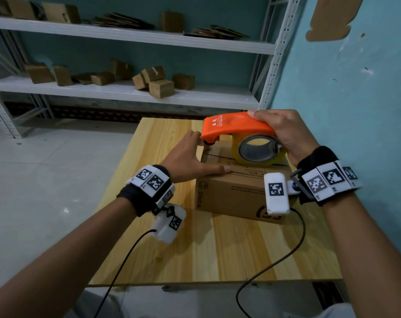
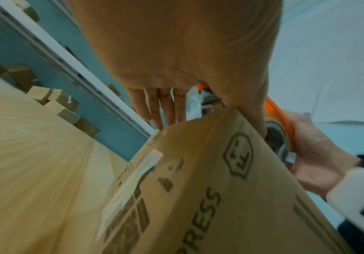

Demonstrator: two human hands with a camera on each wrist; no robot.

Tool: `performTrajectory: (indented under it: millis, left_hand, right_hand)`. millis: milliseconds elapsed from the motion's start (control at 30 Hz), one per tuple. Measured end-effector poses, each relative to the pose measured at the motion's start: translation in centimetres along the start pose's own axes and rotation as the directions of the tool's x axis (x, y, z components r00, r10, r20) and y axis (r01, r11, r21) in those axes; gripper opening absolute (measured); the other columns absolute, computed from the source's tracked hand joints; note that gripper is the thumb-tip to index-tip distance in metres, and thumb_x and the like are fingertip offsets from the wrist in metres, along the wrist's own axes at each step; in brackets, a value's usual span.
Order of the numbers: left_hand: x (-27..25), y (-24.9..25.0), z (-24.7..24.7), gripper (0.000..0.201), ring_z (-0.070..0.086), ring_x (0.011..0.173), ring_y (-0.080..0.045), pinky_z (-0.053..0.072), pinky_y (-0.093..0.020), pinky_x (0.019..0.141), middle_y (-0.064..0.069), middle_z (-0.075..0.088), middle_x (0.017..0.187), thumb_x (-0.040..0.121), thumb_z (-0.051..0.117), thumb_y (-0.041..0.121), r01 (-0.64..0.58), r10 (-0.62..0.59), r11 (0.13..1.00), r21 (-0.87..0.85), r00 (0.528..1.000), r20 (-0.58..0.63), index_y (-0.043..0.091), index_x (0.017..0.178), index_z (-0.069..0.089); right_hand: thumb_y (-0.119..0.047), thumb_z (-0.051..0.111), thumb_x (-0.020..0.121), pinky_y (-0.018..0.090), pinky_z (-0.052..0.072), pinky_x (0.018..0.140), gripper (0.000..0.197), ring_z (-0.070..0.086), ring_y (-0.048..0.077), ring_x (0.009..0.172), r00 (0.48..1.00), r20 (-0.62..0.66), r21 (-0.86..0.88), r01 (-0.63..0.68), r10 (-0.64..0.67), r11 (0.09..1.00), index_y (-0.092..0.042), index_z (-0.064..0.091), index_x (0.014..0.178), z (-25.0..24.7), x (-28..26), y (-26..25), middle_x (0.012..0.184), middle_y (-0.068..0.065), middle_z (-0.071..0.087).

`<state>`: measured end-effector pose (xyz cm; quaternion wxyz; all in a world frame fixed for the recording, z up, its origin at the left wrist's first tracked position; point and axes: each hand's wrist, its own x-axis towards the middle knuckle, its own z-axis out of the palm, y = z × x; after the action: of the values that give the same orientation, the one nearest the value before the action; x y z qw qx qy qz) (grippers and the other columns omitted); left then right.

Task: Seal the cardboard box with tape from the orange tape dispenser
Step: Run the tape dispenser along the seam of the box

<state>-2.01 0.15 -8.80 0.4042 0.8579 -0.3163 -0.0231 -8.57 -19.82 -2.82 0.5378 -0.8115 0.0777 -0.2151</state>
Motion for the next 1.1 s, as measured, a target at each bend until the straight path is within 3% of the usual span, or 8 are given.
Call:
performTrajectory:
  millis: [133, 233, 333, 433, 600, 733, 900, 1100]
  left_hand:
    - [0.3, -1.2, -1.9, 0.058, 0.043, 0.118, -0.007, 0.038, -0.033, 0.099, 0.010, 0.048, 0.130, 0.080, 0.074, 0.024, 0.119, -0.084, 0.969, -0.217, 0.983, 0.165, 0.020, 0.131, 0.046]
    - [0.5, -2.1, -2.7, 0.030, 0.058, 0.108, -0.014, 0.045, -0.028, 0.086, -0.003, 0.063, 0.116, 0.090, 0.049, 0.001, 0.114, -0.068, 0.895, -0.432, 0.990, 0.121, 0.011, 0.115, 0.060]
    - [0.7, -2.0, -2.5, 0.026, 0.067, 0.096, -0.022, 0.051, -0.028, 0.079, -0.008, 0.071, 0.104, 0.098, 0.040, 0.013, 0.169, -0.148, 0.767, -0.619, 0.985, 0.085, 0.007, 0.106, 0.064]
    - [1.0, -1.7, -2.1, 0.032, 0.066, 0.080, -0.020, 0.049, -0.027, 0.069, -0.008, 0.073, 0.093, 0.102, 0.035, 0.024, 0.237, -0.231, 0.718, -0.654, 0.968, 0.097, 0.008, 0.106, 0.063]
    - [1.5, -0.9, -1.5, 0.046, 0.057, 0.057, -0.015, 0.040, -0.025, 0.053, -0.006, 0.072, 0.083, 0.103, 0.030, 0.040, 0.298, -0.309, 0.697, -0.652, 0.946, 0.101, 0.005, 0.111, 0.059]
    - [1.6, -0.2, -1.2, 0.050, 0.044, 0.044, -0.014, 0.030, -0.022, 0.046, -0.005, 0.073, 0.076, 0.102, 0.029, 0.045, 0.292, -0.333, 0.738, -0.609, 0.942, 0.048, 0.006, 0.104, 0.062]
    - [1.7, 0.3, -0.8, 0.059, 0.035, 0.040, -0.014, 0.027, -0.019, 0.043, -0.007, 0.072, 0.070, 0.101, 0.031, 0.050, 0.267, -0.313, 0.763, -0.589, 0.950, 0.025, 0.002, 0.100, 0.066]
    - [1.9, 0.8, -0.2, 0.054, 0.035, 0.036, -0.012, 0.024, -0.018, 0.042, -0.003, 0.064, 0.059, 0.101, 0.034, 0.047, 0.250, -0.298, 0.750, -0.613, 0.954, 0.024, 0.007, 0.085, 0.066]
  right_hand:
    - [-0.041, 0.070, 0.087, 0.029, 0.049, 0.075, 0.052, 0.061, 0.022, 0.070, 1.000, -0.005, -0.013, 0.012, -0.012, 1.000, 0.008, 0.069, 0.103, 0.0, 0.1, 0.1, 0.080, 0.017, 0.063]
    - [-0.041, 0.071, 0.087, 0.033, 0.051, 0.079, 0.051, 0.063, 0.023, 0.072, 1.000, -0.011, -0.009, 0.016, -0.016, 1.000, 0.007, 0.070, 0.103, 0.0, 0.1, 0.1, 0.083, 0.018, 0.065]
    - [-0.040, 0.070, 0.087, 0.032, 0.052, 0.079, 0.049, 0.063, 0.022, 0.072, 1.000, -0.017, -0.015, 0.023, -0.023, 1.000, 0.007, 0.070, 0.103, 0.0, 0.1, 0.2, 0.083, 0.018, 0.066]
    - [-0.042, 0.070, 0.087, 0.034, 0.051, 0.078, 0.051, 0.062, 0.024, 0.073, 0.999, -0.016, -0.025, 0.028, -0.029, 0.999, 0.007, 0.070, 0.103, 0.1, 0.1, 0.2, 0.084, 0.019, 0.065]
    - [-0.042, 0.070, 0.087, 0.033, 0.051, 0.080, 0.049, 0.063, 0.022, 0.072, 0.999, -0.015, -0.035, 0.029, -0.030, 0.999, 0.005, 0.071, 0.102, 0.1, 0.1, 0.0, 0.083, 0.018, 0.067]
    - [-0.040, 0.070, 0.087, 0.034, 0.052, 0.081, 0.049, 0.063, 0.023, 0.072, 0.999, -0.022, -0.037, 0.044, -0.045, 0.998, 0.007, 0.070, 0.102, 0.3, 0.1, -0.1, 0.087, 0.028, 0.067]
    - [-0.039, 0.070, 0.088, 0.030, 0.050, 0.077, 0.047, 0.062, 0.019, 0.070, 0.999, -0.013, -0.040, 0.036, -0.037, 0.999, 0.006, 0.071, 0.100, 0.4, 0.2, 0.0, 0.080, 0.016, 0.066]
    - [-0.040, 0.069, 0.088, 0.030, 0.050, 0.078, 0.048, 0.062, 0.021, 0.071, 0.999, -0.006, -0.051, 0.045, -0.046, 0.998, 0.007, 0.070, 0.100, 0.4, 0.3, 0.0, 0.080, 0.017, 0.065]
